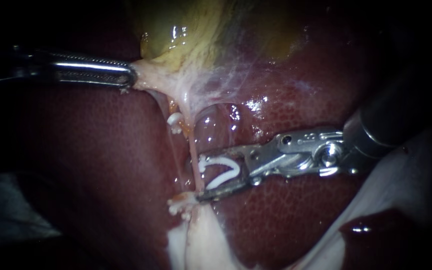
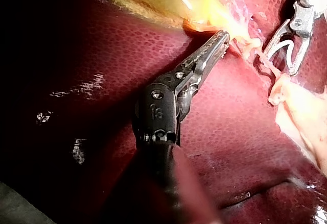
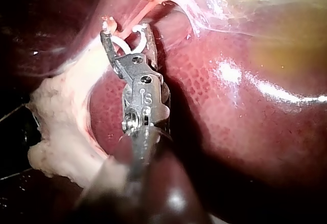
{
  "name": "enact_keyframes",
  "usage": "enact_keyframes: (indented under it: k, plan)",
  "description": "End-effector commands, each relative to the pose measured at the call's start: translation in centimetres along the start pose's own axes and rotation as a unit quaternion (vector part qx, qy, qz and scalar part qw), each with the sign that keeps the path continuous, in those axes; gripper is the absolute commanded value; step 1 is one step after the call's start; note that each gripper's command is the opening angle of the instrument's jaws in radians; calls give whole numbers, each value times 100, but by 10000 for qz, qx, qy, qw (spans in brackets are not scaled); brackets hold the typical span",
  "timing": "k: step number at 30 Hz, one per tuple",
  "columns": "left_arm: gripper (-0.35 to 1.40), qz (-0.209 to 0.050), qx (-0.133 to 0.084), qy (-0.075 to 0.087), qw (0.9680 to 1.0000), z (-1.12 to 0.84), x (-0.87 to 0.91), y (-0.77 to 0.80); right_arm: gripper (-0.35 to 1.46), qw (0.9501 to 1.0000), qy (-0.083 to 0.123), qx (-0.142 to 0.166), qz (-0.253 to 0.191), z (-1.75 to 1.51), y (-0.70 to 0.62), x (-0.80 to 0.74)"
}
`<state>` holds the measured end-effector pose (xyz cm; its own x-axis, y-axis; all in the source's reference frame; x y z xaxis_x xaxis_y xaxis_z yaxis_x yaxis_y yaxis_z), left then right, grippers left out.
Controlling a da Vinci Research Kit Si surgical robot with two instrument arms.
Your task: Clipping first clip right tube
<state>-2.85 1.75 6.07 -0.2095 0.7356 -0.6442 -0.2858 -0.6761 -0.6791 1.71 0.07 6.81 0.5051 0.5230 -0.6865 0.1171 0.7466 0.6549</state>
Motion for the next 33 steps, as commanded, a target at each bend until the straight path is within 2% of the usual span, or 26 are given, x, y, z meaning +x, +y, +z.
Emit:
enact_keyframes:
  k: [1, 4, 9, 13, 16, 33]
  plan:
    - [-35, 0, 1, 0, 10000, 0, 0, 0, 50, 10000, 11, -5, -11, 0, 1, -1]
    - [-35, -1, 3, 0, 10000, 0, 0, 0, 50, 10000, 39, 1, 38, 2, 5, -3]
    - [-35, -2, 6, 0, 10000, 0, 0, 1, 50, 9992, 318, 147, 207, 4, 7, -4]
    - [-35, -2, 6, 1, 10000, 1, 0, 1, 49, 9965, 481, 598, 334, 7, 8, -2]
    - [-35, -2, 7, 1, 10000, 1, 0, 2, 49, 9947, 611, 715, 406, 9, 8, 0]
    - [-35, 26, 34, 6, 10000, 4, 1, 3, 49, 9920, 765, 853, 529, 40, 2, 3]
